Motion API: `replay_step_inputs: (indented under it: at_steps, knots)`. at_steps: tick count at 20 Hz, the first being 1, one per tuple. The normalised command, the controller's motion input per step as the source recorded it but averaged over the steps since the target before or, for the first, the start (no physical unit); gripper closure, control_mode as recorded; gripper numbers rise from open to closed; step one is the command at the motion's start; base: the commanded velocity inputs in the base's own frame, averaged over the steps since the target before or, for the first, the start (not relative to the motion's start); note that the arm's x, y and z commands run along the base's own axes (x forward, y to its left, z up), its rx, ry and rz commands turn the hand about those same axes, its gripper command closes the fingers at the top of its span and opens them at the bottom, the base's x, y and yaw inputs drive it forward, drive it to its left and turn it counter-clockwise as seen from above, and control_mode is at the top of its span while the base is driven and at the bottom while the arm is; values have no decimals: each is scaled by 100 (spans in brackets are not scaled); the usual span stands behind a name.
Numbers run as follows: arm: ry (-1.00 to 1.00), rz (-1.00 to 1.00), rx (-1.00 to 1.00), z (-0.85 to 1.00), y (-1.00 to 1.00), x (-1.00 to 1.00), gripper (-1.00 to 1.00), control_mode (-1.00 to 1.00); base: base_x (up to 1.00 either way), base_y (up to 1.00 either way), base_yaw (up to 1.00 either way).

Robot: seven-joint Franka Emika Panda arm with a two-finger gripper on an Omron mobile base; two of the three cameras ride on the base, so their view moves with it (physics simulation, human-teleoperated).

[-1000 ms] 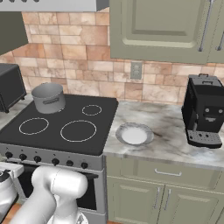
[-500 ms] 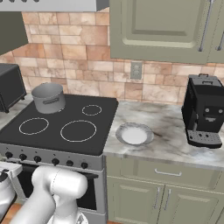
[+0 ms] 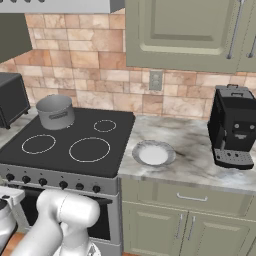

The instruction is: Retrieve the frozen meat and place it in the pot on a burner. Then turn the burner on.

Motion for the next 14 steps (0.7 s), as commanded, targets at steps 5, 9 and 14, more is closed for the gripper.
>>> replay_step_inputs:
  at_steps: [5,9,14]
  knots:
    - [0,0,0,-9,25,1,-100,-100,0,0,0]
    - [0,0,0,-6,17,10,-100,-100,0,0,0]
    - [0,0,0,-5,5,17,-100,-100,0,0,0]
